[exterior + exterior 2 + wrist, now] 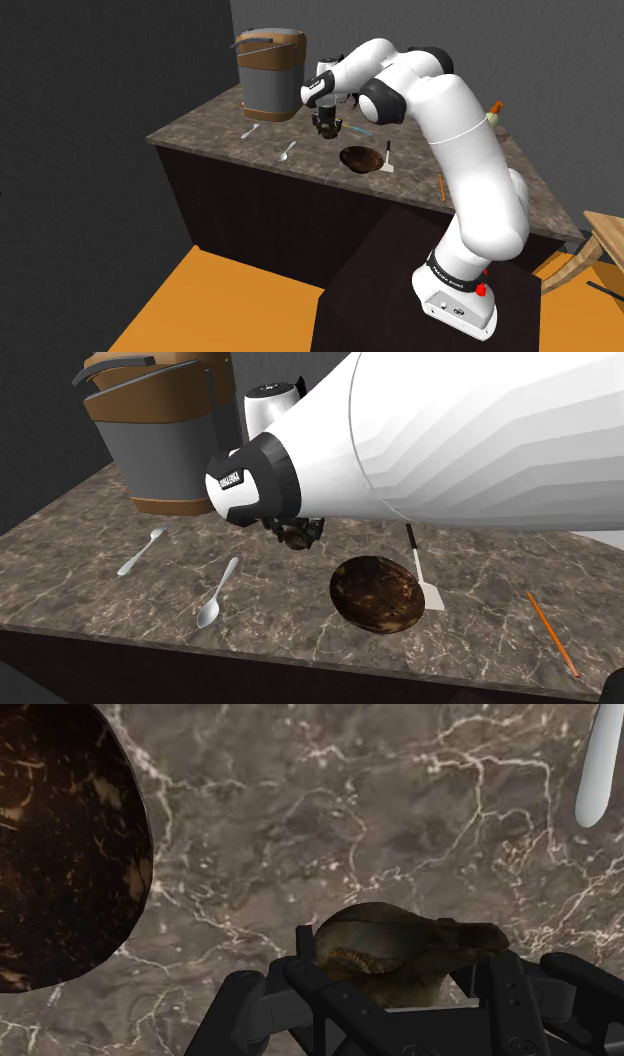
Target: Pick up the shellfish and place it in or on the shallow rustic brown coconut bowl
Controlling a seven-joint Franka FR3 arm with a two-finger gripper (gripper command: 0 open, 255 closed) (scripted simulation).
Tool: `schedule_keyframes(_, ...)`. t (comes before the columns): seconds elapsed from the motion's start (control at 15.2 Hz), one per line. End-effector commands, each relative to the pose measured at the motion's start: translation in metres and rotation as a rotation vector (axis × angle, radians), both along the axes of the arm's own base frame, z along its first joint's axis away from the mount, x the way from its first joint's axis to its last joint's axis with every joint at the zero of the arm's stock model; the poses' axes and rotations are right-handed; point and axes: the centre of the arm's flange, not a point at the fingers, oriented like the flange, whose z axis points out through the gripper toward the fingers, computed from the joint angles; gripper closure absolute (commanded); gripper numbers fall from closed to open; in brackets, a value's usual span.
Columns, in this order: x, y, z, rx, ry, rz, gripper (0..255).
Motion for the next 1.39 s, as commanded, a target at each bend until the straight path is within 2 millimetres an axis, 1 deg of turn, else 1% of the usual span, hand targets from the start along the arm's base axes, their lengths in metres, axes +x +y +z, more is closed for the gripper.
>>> schedule_keyframes(0.0,0.0,0.0,0.012,0.0,0.0,0.0,255)
schedule_keyframes(0.79,0.0,0.0,0.074,0.0,0.0,0.0,255)
schedule_keyframes(1.32,-0.104,0.016,0.073,0.0,0.0,0.0,255)
